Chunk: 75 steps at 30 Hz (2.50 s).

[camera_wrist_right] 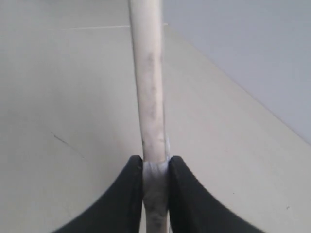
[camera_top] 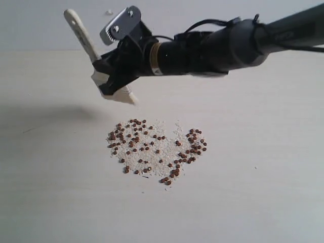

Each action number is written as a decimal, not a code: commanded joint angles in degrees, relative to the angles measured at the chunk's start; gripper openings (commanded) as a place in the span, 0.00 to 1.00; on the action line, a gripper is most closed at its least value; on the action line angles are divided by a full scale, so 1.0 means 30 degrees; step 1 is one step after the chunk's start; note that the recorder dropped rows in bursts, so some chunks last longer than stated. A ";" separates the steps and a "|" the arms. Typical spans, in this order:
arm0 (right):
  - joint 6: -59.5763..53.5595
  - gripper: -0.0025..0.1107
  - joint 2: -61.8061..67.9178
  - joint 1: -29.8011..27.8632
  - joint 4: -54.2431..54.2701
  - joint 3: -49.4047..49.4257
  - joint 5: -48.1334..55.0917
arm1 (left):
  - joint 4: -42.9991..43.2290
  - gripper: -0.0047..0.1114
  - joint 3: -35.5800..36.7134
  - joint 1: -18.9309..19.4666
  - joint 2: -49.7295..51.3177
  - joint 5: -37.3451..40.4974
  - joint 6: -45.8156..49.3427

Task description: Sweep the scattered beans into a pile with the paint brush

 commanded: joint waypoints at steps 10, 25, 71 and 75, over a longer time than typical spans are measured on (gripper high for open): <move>1.6186 0.02 -0.1494 -0.5054 -1.0522 -0.2946 -0.7117 | -1.5505 0.94 0.0676 0.0288 0.0095 0.5925 1.7045; 1.6019 0.02 -0.1287 -0.6844 -1.1484 -0.2946 -1.3184 | -2.5385 0.94 0.3488 0.1572 0.1853 1.8178 3.0133; 1.0065 0.02 0.0371 -0.6926 -0.8635 -0.2946 -1.3184 | -2.8031 0.94 0.4046 -0.0380 0.3064 1.8178 2.9330; 1.1154 0.02 0.0371 -0.7286 -0.8620 -0.2946 -1.3184 | -2.8031 0.94 0.4046 -0.0380 0.3064 1.8178 2.9512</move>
